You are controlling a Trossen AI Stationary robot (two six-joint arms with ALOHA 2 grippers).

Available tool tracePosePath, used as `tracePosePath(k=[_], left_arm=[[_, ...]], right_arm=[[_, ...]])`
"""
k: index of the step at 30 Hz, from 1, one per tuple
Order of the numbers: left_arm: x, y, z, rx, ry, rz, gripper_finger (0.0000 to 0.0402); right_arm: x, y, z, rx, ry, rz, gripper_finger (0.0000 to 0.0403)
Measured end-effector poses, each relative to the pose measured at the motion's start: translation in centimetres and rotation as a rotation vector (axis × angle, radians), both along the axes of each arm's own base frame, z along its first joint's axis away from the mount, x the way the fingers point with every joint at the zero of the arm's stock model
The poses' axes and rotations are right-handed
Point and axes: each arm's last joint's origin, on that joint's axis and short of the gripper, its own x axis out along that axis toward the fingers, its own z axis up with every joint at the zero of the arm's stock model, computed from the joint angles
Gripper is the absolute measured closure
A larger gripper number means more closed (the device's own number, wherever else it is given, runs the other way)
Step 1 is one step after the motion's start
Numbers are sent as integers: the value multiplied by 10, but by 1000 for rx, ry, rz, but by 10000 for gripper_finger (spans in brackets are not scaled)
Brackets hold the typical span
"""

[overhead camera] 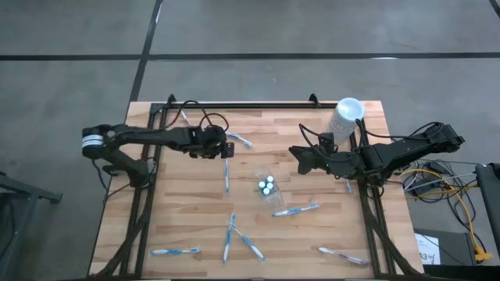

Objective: Pick & Place toothbrushing station
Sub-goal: Put the blue toothbrush into the left section of the transparent organizer

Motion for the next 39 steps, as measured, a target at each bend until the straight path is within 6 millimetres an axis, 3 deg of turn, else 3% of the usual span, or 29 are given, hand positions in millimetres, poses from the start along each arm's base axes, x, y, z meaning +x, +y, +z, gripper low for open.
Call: tracePosePath(k=[9,20,27,39], left_arm=[[8,12,-25,-69,72,38,168],[15,21,-32,-60,35,33,179],[16,22,-38,-69,55,34,222],[17,21,-39,-91,48,17,334]], right_arm=[[0,0,0,1,0,0,305],[0,0,0,0,0,0,305],[0,0,0,1,-1,0,305],[0,0,0,2,-1,-1,305]])
